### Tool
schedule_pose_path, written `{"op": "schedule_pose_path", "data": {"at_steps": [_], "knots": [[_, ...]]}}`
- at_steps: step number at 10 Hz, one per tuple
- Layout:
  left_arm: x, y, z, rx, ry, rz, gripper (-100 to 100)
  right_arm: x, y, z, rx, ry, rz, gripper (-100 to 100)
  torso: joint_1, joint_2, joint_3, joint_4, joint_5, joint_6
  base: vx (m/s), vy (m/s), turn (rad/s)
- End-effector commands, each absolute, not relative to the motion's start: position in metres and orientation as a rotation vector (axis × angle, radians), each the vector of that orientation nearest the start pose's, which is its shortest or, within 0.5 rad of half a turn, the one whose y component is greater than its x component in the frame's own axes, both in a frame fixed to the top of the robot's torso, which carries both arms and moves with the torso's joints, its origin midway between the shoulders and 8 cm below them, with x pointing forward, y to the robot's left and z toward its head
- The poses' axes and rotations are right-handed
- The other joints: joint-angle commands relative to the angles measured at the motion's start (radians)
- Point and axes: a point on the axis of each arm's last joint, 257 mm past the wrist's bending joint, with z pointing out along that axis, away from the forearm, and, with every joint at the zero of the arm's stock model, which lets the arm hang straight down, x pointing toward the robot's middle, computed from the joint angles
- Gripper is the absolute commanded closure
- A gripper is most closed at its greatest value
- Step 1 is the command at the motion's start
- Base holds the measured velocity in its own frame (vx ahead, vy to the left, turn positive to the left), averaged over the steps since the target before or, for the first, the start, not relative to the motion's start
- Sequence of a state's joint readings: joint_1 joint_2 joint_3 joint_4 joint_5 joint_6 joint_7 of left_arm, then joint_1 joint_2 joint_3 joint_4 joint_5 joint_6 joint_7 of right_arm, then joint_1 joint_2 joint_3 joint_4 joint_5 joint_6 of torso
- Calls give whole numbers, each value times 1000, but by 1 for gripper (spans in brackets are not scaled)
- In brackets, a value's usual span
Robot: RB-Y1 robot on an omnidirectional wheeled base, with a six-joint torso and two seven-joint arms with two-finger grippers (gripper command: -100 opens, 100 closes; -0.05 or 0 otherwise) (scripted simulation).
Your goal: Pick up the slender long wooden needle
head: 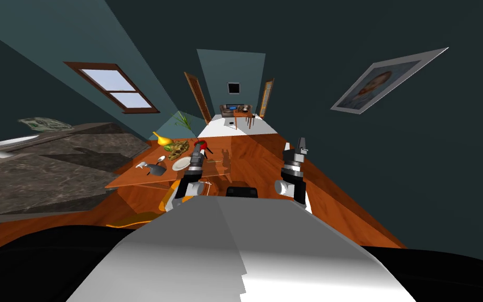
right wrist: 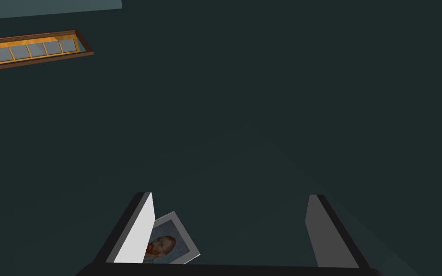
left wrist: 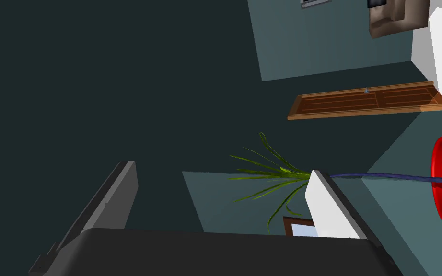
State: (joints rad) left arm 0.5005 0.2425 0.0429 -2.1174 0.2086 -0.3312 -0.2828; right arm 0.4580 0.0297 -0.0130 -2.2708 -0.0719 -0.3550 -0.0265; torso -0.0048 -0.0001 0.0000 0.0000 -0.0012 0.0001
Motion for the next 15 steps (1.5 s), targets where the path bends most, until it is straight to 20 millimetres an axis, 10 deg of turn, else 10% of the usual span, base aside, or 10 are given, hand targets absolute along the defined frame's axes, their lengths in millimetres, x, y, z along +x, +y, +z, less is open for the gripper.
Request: {"op": "schedule_pose_path", "data": {"at_steps": [1,15], "knots": [[394,333,-100,-758,1046,-984,-100,370,-293,6,828,612,1351,0,0,0,0,0,0,0,6,-76,-15],[402,430,-246,-1031,1394,-734,-100,370,-293,6,828,613,1351,0,2,-2,-1,-1,0,0,23,-66,-25]]}}
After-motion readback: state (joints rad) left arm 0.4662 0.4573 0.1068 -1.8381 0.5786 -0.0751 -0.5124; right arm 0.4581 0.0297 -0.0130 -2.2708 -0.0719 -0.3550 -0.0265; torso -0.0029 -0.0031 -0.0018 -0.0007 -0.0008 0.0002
